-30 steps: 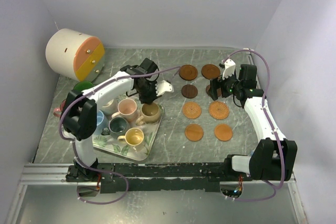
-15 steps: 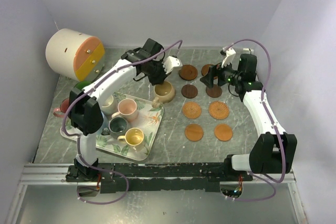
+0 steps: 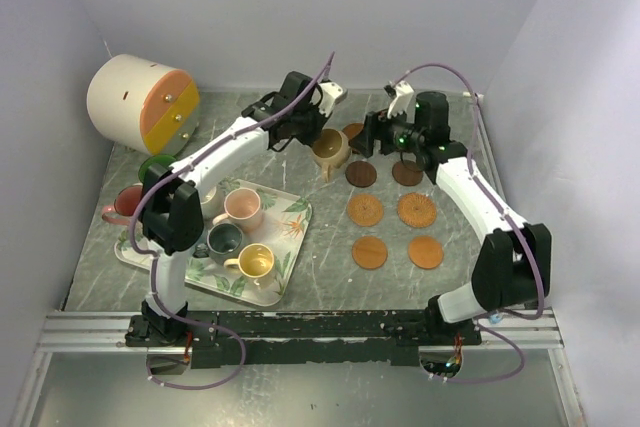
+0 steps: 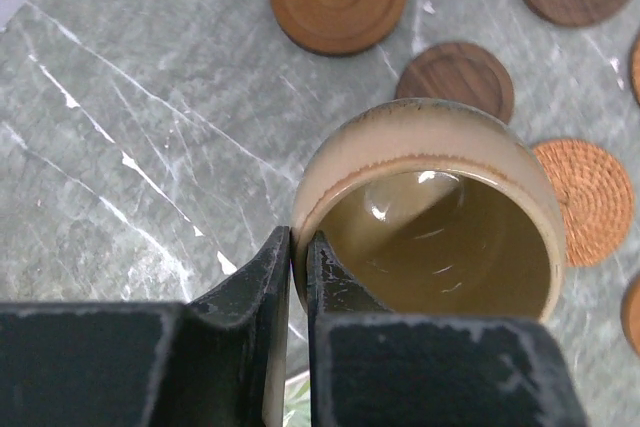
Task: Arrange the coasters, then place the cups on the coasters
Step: Place the cup on the coaster.
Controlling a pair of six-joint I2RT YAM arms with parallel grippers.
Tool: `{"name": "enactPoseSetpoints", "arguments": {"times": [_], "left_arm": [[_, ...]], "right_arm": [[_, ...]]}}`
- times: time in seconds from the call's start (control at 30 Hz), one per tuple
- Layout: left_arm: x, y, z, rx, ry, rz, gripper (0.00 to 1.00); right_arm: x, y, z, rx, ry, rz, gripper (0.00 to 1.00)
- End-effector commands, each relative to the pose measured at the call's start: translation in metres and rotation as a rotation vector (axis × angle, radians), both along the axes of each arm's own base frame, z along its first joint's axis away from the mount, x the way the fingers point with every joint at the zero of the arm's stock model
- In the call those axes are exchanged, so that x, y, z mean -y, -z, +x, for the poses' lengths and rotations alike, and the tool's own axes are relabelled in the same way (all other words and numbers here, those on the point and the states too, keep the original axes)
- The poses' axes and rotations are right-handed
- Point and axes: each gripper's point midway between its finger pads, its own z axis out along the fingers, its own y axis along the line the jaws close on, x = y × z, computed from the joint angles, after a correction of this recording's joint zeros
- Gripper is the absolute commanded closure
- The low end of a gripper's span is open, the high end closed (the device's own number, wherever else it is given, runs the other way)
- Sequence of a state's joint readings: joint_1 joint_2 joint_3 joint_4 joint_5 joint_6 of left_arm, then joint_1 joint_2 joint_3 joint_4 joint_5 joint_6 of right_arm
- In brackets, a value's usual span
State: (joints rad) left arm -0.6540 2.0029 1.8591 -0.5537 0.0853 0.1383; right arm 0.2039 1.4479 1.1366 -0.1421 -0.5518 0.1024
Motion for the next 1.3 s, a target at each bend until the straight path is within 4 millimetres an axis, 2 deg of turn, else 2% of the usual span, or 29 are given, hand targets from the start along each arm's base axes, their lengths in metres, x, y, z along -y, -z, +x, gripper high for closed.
{"name": "enactPoseSetpoints", "arguments": {"times": [0.0, 0.17, 0.3, 0.47, 0.63, 0.83, 0.97, 1.13, 1.27], "left_arm": [[0.016, -0.047, 0.02, 0.17, -0.166, -0.15, 0.93], [0.014, -0.055, 0.02, 0.245, -0.284, -0.144, 0.93], [0.011, -0.057, 0.021, 0.237, -0.373, -0.168, 0.93], [0.011, -0.065, 0.019, 0.257, -0.467, -0.183, 0.93], [0.015, -0.07, 0.012, 0.294, -0.539, -0.181, 0.93], [0.021, -0.073, 0.006, 0.301, -0.571, -0.194, 0.93], [0.023, -0.073, 0.003, 0.291, -0.579, -0.209, 0.93], [0.025, -0.071, 0.0, 0.262, -0.582, -0.225, 0.93], [0.032, -0.07, -0.004, 0.232, -0.545, -0.247, 0.93]], "right_arm": [[-0.015, -0.006, 0.022, -0.008, 0.056, 0.016, 0.25], [-0.025, 0.006, 0.037, -0.035, 0.088, -0.018, 0.3], [-0.021, 0.02, 0.045, -0.067, 0.143, -0.045, 0.36], [-0.017, 0.035, 0.048, -0.074, 0.199, -0.08, 0.46], [-0.013, 0.042, 0.049, -0.065, 0.228, -0.125, 0.51], [-0.013, 0.049, 0.049, -0.083, 0.239, -0.131, 0.54], [-0.008, 0.055, 0.048, -0.083, 0.27, -0.146, 0.6], [0.002, 0.057, 0.049, -0.065, 0.317, -0.18, 0.71], [0.009, 0.057, 0.053, -0.048, 0.358, -0.212, 0.92]]}}
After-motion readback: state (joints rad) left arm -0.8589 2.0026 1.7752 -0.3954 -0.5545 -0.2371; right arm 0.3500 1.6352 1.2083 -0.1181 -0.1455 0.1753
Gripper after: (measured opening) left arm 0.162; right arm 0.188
